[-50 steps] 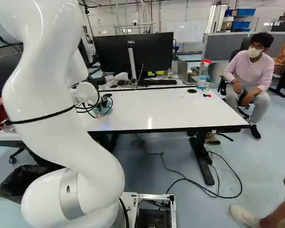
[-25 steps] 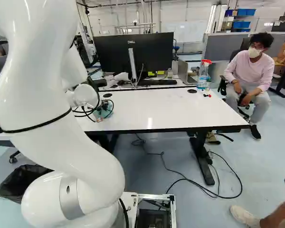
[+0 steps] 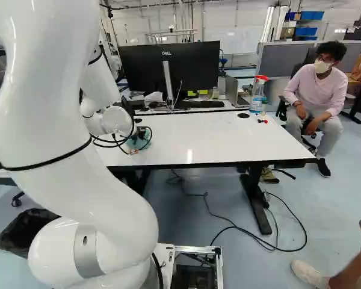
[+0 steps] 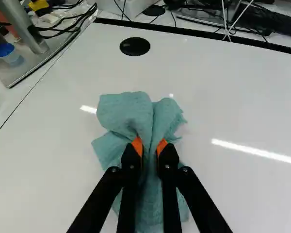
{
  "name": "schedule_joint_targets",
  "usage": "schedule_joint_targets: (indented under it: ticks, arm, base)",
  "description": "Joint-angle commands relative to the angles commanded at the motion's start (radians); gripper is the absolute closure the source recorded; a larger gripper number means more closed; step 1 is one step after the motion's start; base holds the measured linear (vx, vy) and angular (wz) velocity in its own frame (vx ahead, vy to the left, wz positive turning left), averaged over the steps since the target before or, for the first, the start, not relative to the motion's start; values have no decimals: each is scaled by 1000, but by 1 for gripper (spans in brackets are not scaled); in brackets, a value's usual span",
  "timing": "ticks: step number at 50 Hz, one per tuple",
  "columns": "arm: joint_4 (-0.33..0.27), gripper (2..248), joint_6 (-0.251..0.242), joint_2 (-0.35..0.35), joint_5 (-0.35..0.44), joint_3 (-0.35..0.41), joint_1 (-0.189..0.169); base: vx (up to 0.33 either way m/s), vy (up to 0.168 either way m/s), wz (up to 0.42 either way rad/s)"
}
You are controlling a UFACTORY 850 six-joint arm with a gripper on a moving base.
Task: Clean the table with the green towel
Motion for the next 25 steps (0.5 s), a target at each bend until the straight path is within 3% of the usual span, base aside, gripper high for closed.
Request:
schedule_joint_targets:
  ticks: [25]
  arm:
    - [0, 199, 0, -107, 0, -124, -11]
  base:
    - [0, 0, 0]
